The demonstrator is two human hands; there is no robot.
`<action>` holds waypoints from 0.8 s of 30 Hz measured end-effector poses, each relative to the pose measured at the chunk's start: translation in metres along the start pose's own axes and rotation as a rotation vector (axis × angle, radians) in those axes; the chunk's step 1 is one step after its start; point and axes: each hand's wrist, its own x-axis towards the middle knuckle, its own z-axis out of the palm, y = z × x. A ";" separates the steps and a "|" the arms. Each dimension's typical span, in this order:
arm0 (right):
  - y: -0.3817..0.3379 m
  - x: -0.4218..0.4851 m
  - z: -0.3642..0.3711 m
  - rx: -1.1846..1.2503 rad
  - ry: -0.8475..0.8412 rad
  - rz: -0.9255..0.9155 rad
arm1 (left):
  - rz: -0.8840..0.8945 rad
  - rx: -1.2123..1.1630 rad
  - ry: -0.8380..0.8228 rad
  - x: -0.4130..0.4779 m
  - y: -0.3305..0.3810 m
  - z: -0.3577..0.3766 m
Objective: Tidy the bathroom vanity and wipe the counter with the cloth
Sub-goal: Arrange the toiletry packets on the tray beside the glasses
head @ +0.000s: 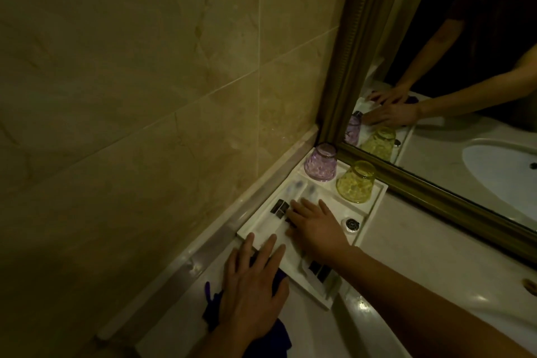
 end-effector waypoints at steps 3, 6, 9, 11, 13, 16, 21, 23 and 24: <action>0.001 0.001 0.000 0.038 0.119 0.066 | -0.001 -0.010 -0.012 0.001 0.001 0.000; 0.005 -0.002 0.001 0.019 0.097 0.029 | -0.018 -0.010 0.001 0.002 0.001 -0.001; 0.004 -0.001 0.000 0.040 -0.045 0.003 | -0.027 0.001 0.010 0.001 0.003 -0.003; 0.007 -0.003 -0.005 0.083 -0.004 -0.014 | -0.037 -0.010 0.011 0.000 0.003 -0.003; 0.015 -0.008 -0.011 0.216 0.136 0.028 | -0.041 -0.030 0.017 0.000 0.002 -0.002; 0.031 -0.021 -0.021 0.307 0.239 0.197 | -0.008 -0.028 0.029 -0.001 0.001 -0.002; 0.037 -0.024 -0.029 0.137 0.084 0.006 | -0.027 -0.004 0.018 0.000 0.004 -0.003; 0.038 -0.019 -0.032 0.020 0.032 -0.073 | -0.037 -0.009 0.010 0.000 0.004 -0.004; 0.039 -0.016 -0.033 -0.030 0.009 -0.106 | -0.040 -0.011 0.007 0.000 0.004 -0.004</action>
